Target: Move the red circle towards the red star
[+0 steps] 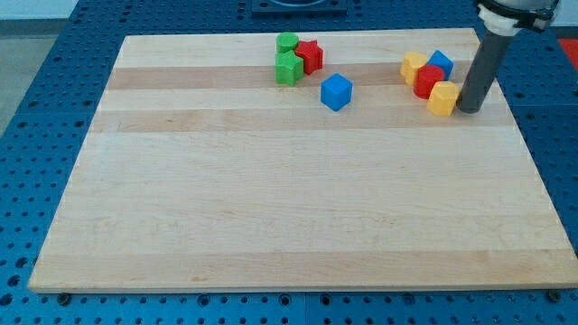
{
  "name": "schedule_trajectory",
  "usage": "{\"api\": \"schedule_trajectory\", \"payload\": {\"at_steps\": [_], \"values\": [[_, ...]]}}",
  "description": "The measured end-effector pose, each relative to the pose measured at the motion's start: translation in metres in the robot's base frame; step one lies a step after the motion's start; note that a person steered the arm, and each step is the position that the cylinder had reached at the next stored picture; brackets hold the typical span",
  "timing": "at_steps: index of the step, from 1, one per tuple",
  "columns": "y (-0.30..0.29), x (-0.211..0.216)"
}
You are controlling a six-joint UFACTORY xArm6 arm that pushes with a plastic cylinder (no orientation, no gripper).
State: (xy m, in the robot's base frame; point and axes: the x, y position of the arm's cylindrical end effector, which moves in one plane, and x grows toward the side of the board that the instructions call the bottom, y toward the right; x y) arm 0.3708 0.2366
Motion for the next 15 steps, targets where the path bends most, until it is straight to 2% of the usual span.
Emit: {"api": "schedule_trajectory", "payload": {"at_steps": [2, 3, 5, 9, 13, 14, 15], "values": [[-0.001, -0.011], [-0.030, -0.038], [-0.034, -0.038], [-0.108, -0.077], [-0.123, -0.074], [-0.121, -0.051], [-0.121, -0.047]]}}
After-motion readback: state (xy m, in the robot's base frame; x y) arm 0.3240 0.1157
